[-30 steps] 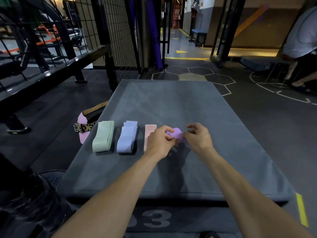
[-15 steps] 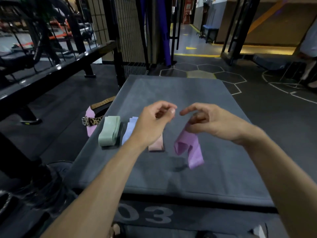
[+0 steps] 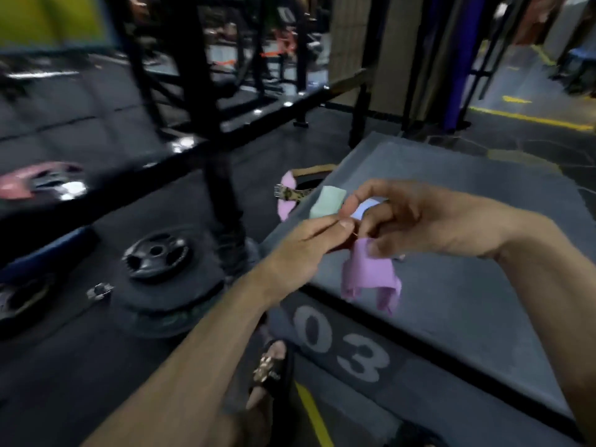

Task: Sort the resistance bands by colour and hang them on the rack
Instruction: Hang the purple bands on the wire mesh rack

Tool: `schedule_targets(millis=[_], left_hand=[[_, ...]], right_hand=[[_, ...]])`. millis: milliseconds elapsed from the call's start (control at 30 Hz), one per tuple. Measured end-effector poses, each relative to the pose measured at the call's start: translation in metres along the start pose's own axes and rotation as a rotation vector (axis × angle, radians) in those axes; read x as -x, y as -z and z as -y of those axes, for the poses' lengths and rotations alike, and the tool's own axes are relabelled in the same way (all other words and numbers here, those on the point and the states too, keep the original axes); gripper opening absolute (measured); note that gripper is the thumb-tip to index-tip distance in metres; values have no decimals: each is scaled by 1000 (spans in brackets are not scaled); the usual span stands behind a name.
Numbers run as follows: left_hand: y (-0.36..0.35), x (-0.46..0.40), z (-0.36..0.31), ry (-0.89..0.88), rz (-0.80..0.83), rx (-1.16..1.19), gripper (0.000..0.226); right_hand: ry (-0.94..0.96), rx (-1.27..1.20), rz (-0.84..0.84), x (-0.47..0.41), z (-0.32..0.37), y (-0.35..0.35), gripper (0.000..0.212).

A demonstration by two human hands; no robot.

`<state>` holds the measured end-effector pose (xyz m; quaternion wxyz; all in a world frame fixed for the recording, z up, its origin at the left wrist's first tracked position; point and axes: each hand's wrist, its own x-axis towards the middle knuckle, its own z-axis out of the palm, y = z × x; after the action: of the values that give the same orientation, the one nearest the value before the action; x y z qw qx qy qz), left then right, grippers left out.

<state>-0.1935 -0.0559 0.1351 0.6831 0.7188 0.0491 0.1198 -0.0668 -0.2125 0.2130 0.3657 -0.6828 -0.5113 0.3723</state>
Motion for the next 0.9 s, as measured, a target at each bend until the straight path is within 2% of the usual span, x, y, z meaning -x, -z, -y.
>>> schedule_targets(millis=[200, 333, 467, 733, 900], left_hand=[[86, 153, -64, -23, -56, -417, 48], [126, 261, -105, 37, -154, -420, 28], [162, 346, -119, 55, -208, -490, 40], [200, 459, -99, 92, -566, -589, 42], [214, 492, -96, 72, -660, -688, 39]], right_hand=[[105, 38, 196, -22, 98, -101, 39], [179, 37, 347, -43, 162, -177, 35], [255, 75, 474, -72, 213, -249, 34], [312, 76, 708, -128, 244, -365, 28], [351, 36, 794, -152, 258, -407, 28]])
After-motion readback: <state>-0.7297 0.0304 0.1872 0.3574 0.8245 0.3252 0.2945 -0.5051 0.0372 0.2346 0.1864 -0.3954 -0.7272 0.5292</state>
